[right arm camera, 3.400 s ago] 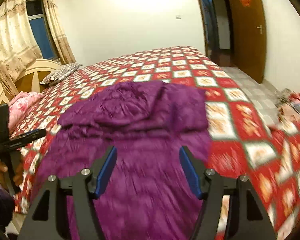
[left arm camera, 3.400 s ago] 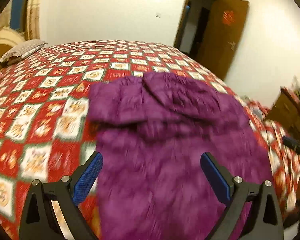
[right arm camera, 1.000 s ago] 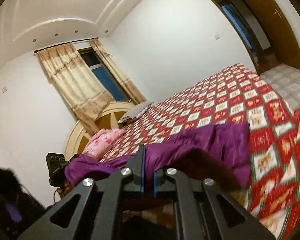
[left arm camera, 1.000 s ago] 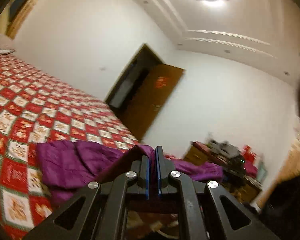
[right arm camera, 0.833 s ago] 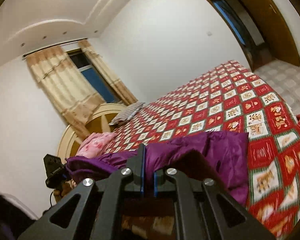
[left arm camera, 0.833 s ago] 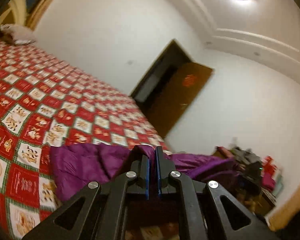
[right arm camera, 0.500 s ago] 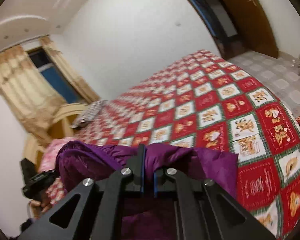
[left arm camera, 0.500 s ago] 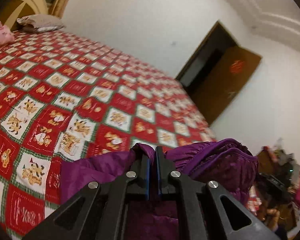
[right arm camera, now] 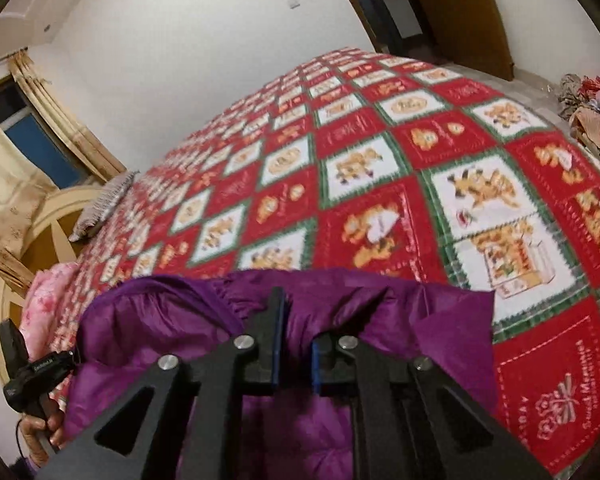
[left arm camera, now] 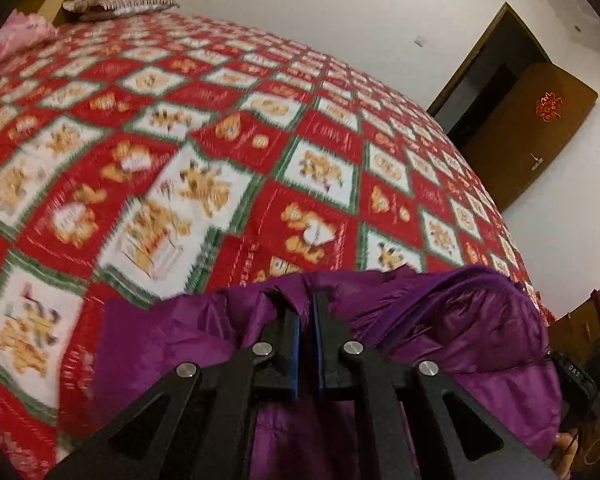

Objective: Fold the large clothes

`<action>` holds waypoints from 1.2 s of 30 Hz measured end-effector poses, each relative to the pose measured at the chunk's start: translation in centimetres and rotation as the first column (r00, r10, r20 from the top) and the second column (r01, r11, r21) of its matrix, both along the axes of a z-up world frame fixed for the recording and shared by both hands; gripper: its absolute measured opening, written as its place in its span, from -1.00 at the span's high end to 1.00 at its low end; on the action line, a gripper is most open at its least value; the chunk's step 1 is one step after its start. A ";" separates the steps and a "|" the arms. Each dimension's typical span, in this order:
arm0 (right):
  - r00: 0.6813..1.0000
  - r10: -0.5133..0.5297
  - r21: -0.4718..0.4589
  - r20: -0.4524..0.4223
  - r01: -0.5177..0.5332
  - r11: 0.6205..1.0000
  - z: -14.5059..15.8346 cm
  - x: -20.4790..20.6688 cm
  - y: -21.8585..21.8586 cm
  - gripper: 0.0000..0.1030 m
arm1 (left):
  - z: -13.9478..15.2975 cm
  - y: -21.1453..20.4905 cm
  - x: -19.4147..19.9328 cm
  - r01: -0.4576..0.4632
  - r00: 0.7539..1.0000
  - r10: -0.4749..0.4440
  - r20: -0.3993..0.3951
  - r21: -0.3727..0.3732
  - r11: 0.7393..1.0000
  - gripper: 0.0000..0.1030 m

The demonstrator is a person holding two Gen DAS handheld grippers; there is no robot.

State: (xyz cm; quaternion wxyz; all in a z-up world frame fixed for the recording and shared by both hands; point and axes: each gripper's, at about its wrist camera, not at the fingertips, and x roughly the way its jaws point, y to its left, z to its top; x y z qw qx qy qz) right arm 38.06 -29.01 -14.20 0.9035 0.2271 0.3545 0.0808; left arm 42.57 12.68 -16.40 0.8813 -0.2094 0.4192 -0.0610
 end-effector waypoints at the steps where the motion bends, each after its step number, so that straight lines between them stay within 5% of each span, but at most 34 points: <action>1: 1.000 0.003 -0.006 0.002 -0.003 1.000 -0.4 0.0 0.1 0.75 | -0.7 0.1 0.1 -0.001 1.000 0.001 -0.004 -0.025 1.000 0.88; 8: 0.999 0.024 0.050 -0.022 -0.023 0.998 -1.9 1.2 -0.2 0.75 | -2.2 1.0 0.2 -0.002 1.000 0.005 0.024 -0.129 0.992 0.88; 12: 0.999 0.034 0.111 -0.037 -0.030 0.993 -2.1 1.2 -1.0 0.70 | -2.3 2.8 0.6 0.008 1.000 -0.014 -0.020 -0.269 0.963 0.87; 14: 0.997 0.053 0.170 -0.051 -0.043 0.985 -1.7 1.0 -1.7 0.47 | -0.6 3.7 0.1 0.018 1.000 -0.018 0.004 -0.288 0.957 0.79; 16: 0.998 0.056 0.247 -0.003 -0.053 0.967 -0.1 -0.3 -2.9 -0.43 | 2.1 4.8 -0.8 0.044 0.998 -0.029 0.058 -0.286 0.957 0.61; 17: 0.999 0.038 0.243 0.027 -0.043 0.969 1.0 -1.0 -3.1 -0.62 | 3.1 5.1 -1.0 0.045 0.997 -0.027 0.066 -0.276 0.960 0.29; 18: 0.997 0.009 0.211 0.075 -0.025 0.977 2.5 -2.3 -3.5 -0.87 | 4.5 5.5 -1.4 0.024 0.997 -0.005 0.077 -0.245 0.969 -0.25; 19: 0.993 -0.013 0.175 0.121 -0.008 0.985 4.0 -3.5 -3.7 -0.90 | 5.6 5.8 -1.9 -0.007 0.995 0.030 0.099 -0.216 0.976 -0.47; 21: 0.987 -0.054 0.090 0.149 0.041 0.995 6.2 -5.5 -3.5 -0.80 | 7.6 5.9 -3.4 -0.057 0.981 0.089 0.173 -0.182 0.982 -0.67; 23: 0.985 -0.049 0.006 0.165 0.048 0.999 7.6 -7.0 -2.0 -0.36 | 8.9 4.3 -4.4 -0.060 0.975 0.088 0.205 -0.140 0.988 -0.67; 25: 0.989 0.013 -0.091 0.148 0.000 0.996 7.9 -7.8 0.8 0.29 | 9.2 1.2 -5.3 -0.046 0.974 0.060 0.217 -0.070 0.996 -0.67; 26: 0.989 0.037 -0.128 0.140 -0.019 0.992 7.8 -8.1 2.3 0.42 | 9.0 -0.2 -5.7 -0.023 0.975 0.031 0.220 -0.040 0.999 -0.67; 30: 0.985 0.088 -0.234 0.145 -0.053 0.971 6.2 -8.5 8.4 0.49 | 6.4 -8.0 -6.7 0.098 0.979 -0.108 0.173 0.064 0.993 -0.67; 36: 0.990 0.079 -0.267 0.115 -0.045 0.963 3.0 -5.1 12.3 0.49 | 4.0 -12.6 -4.8 0.087 0.987 -0.108 0.122 0.167 0.982 -0.67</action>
